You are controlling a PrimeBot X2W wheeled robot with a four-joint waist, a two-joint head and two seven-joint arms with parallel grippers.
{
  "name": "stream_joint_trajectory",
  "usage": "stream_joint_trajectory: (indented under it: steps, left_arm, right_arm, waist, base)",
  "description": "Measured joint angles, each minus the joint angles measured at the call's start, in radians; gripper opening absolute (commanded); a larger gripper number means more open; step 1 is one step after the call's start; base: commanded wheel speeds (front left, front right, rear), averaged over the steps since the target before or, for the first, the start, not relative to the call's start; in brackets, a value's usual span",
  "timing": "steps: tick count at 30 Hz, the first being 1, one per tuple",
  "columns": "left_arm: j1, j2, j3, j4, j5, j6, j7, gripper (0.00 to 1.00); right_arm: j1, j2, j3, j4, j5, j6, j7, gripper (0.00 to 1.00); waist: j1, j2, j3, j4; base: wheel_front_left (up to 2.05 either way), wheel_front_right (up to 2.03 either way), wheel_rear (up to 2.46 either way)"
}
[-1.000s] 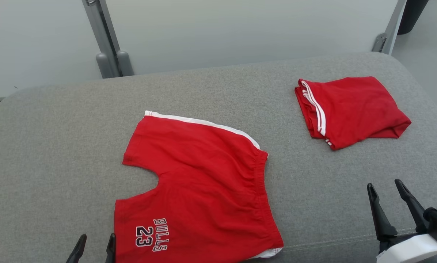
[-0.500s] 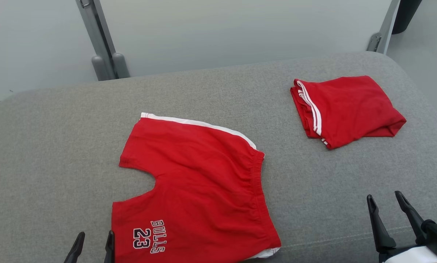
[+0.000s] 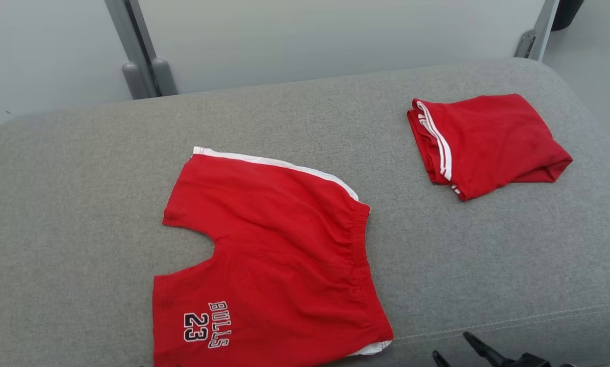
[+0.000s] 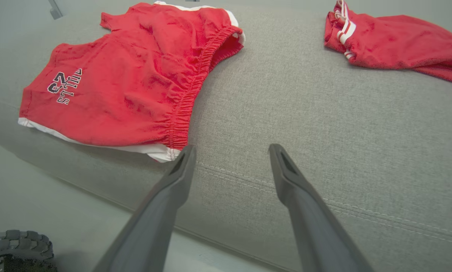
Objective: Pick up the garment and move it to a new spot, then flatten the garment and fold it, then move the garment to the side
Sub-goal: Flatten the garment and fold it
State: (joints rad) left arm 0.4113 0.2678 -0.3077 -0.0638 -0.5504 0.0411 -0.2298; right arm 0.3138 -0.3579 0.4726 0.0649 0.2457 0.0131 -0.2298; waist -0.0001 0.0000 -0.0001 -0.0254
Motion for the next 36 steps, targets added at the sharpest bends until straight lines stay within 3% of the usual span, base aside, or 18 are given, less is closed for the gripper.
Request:
stream_joint_trajectory:
  steps: [8,17,36]
  left_arm:
    - [-0.05,-0.012,-0.003,0.091,-0.061,-0.025,0.053,1.0]
    - [-0.159,-0.086,0.0,0.197,-0.162,-0.051,0.106,1.0]
    - [-0.234,-0.103,0.007,0.389,-0.197,-0.095,0.125,1.0]
  right_arm:
    - [-0.109,0.061,0.084,0.093,-0.02,0.057,0.046,1.0]
    - [-0.229,0.11,0.096,0.175,-0.02,0.069,0.065,1.0]
    - [-0.27,0.15,0.159,0.342,-0.018,0.093,0.07,1.0]
  waist:
    - [0.0001,0.0,0.05,0.013]
    - [0.0,0.0,0.12,0.039]
    - [0.0,0.0,0.166,0.064]
  base:
    - [0.0,0.0,0.0]
    - [0.0,0.0,0.0]
    - [0.0,0.0,0.0]
